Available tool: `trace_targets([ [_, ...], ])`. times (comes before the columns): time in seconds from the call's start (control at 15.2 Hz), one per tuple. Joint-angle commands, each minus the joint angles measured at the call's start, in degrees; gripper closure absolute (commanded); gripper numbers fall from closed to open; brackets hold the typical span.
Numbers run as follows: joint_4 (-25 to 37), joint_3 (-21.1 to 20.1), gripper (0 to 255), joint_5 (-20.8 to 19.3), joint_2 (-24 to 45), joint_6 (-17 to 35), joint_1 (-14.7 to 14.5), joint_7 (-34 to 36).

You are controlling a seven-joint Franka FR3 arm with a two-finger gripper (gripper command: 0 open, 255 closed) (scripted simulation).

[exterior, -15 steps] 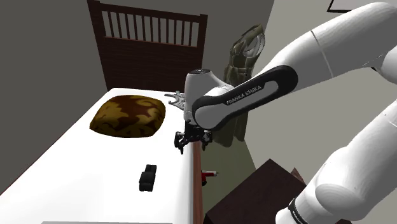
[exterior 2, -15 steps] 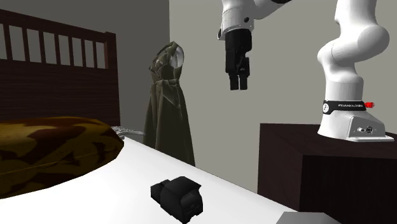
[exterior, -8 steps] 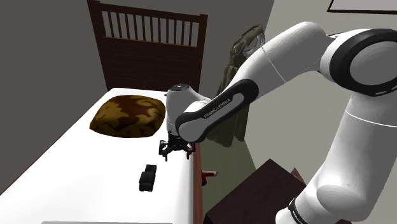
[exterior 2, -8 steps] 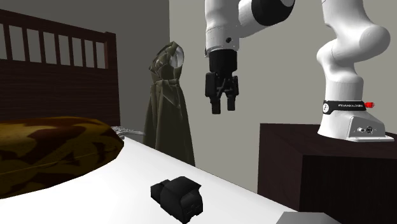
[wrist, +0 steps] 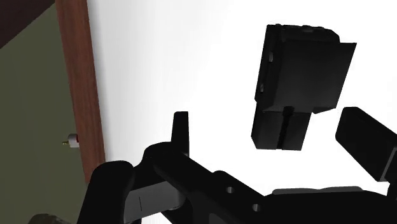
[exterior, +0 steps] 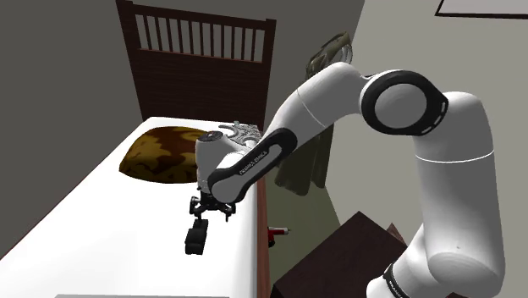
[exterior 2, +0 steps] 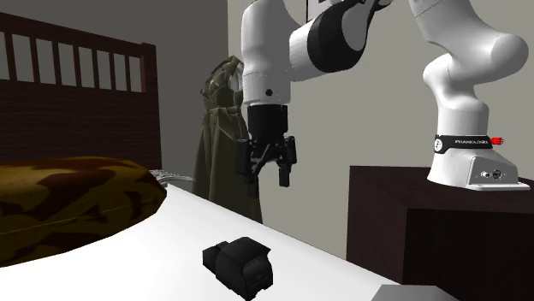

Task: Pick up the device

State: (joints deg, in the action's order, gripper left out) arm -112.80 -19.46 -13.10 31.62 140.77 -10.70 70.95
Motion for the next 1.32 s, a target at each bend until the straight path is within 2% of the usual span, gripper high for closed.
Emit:
trace_targets([
  [0.0,4.6,1.3,0,-0.9,4.5,0.1,-1.5,1.8],
  [0.4,20.4,4.2,0,-1.7,17.9,-1.8,-5.8,5.4],
  [0.99,22.7,5.3,0,-2.5,22.9,0.9,-6.7,5.7],
  [1.06,22.6,5.3,255,-2.5,22.8,0.9,-6.7,5.7],
  [1.25,22.6,5.3,255,-2.5,22.8,0.9,-6.7,5.7],
])
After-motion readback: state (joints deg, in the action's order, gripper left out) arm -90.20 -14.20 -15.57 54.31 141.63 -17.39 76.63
